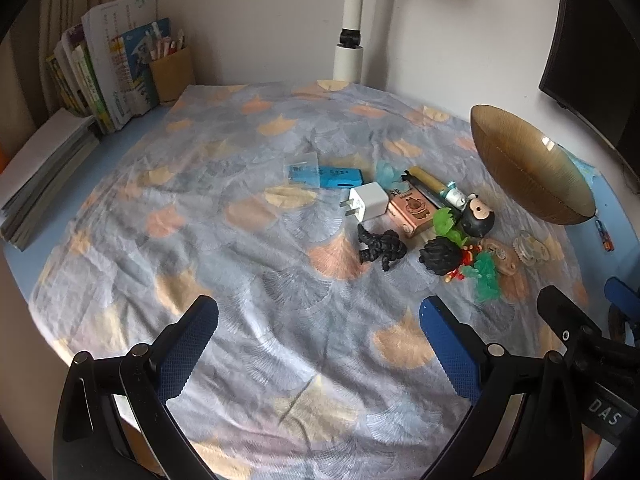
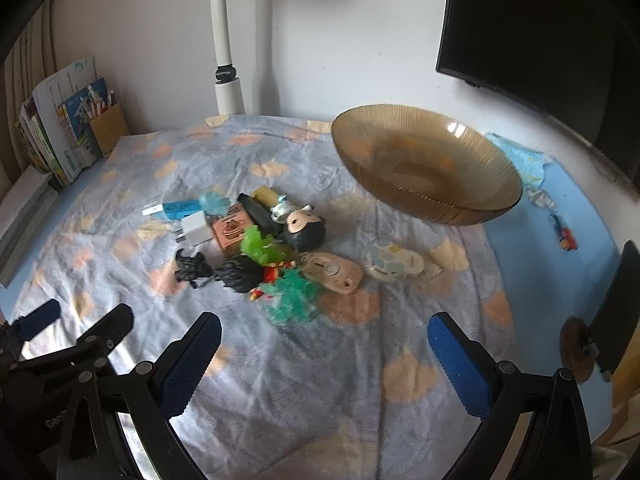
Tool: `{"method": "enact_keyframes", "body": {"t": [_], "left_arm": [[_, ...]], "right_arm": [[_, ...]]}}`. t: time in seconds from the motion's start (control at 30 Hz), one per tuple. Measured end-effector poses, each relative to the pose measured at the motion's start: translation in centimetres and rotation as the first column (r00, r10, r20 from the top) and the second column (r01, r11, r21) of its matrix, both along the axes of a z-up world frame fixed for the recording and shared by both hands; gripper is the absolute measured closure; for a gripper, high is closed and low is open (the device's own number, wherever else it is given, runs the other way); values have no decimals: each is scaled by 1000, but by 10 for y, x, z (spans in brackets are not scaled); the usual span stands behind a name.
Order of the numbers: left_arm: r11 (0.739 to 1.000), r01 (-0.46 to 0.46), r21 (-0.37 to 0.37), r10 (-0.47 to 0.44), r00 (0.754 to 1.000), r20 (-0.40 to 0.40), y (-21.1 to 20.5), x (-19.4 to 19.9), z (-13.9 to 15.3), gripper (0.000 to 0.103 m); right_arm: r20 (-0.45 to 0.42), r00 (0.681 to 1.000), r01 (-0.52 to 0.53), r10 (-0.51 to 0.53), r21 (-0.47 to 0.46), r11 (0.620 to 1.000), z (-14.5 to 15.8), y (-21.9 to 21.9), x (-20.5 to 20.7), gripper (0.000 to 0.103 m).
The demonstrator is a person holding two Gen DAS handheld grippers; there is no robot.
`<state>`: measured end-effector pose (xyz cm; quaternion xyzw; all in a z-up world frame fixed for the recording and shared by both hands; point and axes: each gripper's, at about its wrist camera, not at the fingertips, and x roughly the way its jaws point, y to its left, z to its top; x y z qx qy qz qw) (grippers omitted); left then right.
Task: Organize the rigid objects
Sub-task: 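Grasp the clear round container with the right tool while the left tool grasps the black dinosaur figure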
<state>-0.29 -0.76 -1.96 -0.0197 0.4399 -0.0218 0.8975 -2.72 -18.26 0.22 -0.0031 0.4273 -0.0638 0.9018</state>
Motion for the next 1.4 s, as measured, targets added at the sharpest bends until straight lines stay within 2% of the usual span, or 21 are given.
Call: {"method": "enact_keyframes", "body": {"t": [0.13, 0.3, 0.37, 0.53, 0.57, 0.67, 0.77, 0.8, 0.83, 0.93, 1.07, 1.13, 1.17, 1.3, 1.4], "left_arm": [[998, 9, -56, -10, 1000, -16, 8, 11, -7, 3], [992, 70, -105, -79, 994, -80, 11, 41, -28, 4], [991, 77, -108, -88, 991, -100, 8, 51, -34, 7], [995, 71, -74, -77, 994, -78, -4, 66, -39, 7], [995, 71, -63, -76, 994, -78, -8, 69, -41, 11], [996, 80, -33, -82, 992, -91, -15, 77, -48, 16], [996, 87, -35, -89, 995, -55, -21, 77, -44, 23], [996, 90, -26, -91, 995, -46, -23, 75, -43, 24], [995, 94, -15, -95, 995, -39, -25, 74, -42, 24], [991, 136, -4, -136, 990, -41, -30, 74, -43, 24], [987, 161, -31, -163, 984, -77, -35, 77, -55, 26], [986, 164, -6, -164, 984, -66, -38, 77, -56, 26], [986, 166, -4, -166, 984, -68, -39, 78, -57, 26], [987, 161, -19, -162, 985, -65, -33, 76, -55, 28], [987, 159, -38, -161, 985, -67, -27, 74, -55, 28]], "right_arm": [[16, 1000, -17, 18, -40, 999, 4, -8, 1, 0], [-8, 999, -52, 52, 38, 998, 2, -44, 5, 0], [-24, 999, -33, 34, 44, 998, -3, -63, 4, 0], [-62, 998, -17, 17, 11, 1000, -16, -83, 1, 0], [-72, 997, -18, 18, -6, 1000, -20, -84, 2, 0], [-87, 995, -45, 45, 5, 999, -26, -88, 14, 11], [-104, 992, -73, 75, 24, 997, -33, -88, 39, 26], [-113, 990, -78, 81, 25, 997, -36, -88, 47, 34], [-118, 989, -86, 89, 28, 996, -39, -88, 54, 36], [-128, 985, -112, 115, 31, 993, -50, -91, 74, 36], [-156, 974, -163, 167, 35, 986, -60, -95, 88, 34], [-151, 972, -178, 181, 29, 984, -62, -95, 93, 22], [-152, 968, -196, 199, 38, 980, -65, -95, 96, 21], [-163, 954, -235, 252, 117, 965, -69, -94, 96, 22], [-197, 925, -301, 326, 149, 942, -70, -80, 76, 26]]}}
